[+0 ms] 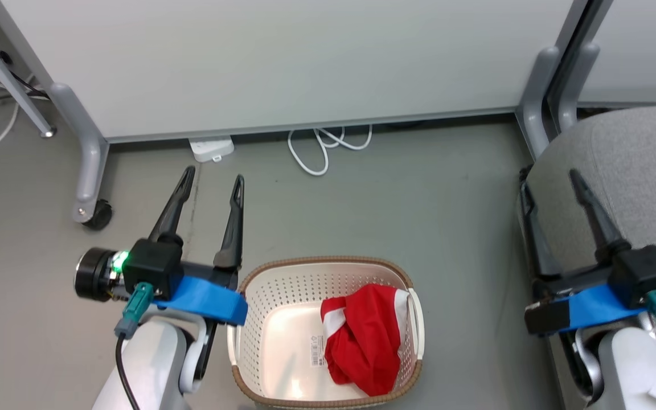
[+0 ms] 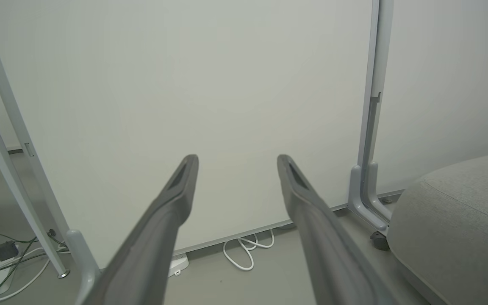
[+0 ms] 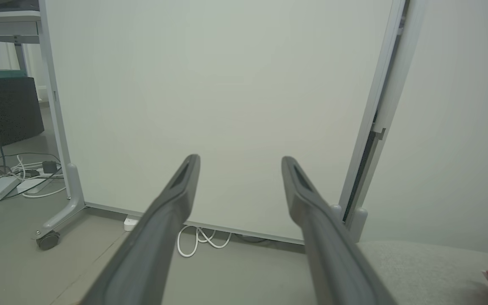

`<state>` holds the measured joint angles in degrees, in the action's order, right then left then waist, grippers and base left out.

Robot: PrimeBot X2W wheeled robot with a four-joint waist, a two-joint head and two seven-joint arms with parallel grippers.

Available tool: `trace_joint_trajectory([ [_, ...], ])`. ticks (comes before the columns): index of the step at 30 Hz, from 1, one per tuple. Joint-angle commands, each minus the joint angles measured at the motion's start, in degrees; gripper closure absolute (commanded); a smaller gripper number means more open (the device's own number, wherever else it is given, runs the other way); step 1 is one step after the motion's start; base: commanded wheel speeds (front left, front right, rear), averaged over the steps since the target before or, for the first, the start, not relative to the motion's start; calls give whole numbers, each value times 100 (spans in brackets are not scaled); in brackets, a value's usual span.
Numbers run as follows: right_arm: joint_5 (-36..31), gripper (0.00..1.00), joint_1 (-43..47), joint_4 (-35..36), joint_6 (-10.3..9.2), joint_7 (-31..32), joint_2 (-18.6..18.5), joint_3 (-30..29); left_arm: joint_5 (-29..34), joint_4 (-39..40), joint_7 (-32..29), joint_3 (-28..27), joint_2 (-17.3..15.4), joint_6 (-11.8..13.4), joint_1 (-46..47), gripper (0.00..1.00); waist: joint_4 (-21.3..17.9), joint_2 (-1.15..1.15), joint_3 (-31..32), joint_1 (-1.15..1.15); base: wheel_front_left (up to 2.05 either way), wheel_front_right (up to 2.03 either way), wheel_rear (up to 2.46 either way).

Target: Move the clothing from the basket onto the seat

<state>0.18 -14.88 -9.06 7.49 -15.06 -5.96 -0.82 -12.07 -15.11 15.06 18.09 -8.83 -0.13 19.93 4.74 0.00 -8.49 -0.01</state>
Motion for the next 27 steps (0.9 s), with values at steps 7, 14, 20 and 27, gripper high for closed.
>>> trace_joint_trajectory([
  [7, 132, 0, 651, -54, 1, -18, 158, 121, 269, 95, 17, -384, 107, -239, -700, 0, 106, 0, 480, 1, 0, 0, 0],
  [14, 226, 0, 1197, 28, 1, -18, 251, -52, 452, 200, 17, -587, 230, -369, -1165, 0, 104, 0, 743, 1, 0, 0, 0],
  [20, 295, 0, 1513, 119, 1, -18, 302, -183, 536, 231, 17, -733, 306, -447, -1344, 0, 72, 0, 814, 1, 0, 0, 0],
  [27, 425, 0, 1640, 118, 1, -18, 311, -239, 607, 197, 17, -844, 381, -529, -1409, 0, 30, 0, 842, 1, 0, 0, 0],
])
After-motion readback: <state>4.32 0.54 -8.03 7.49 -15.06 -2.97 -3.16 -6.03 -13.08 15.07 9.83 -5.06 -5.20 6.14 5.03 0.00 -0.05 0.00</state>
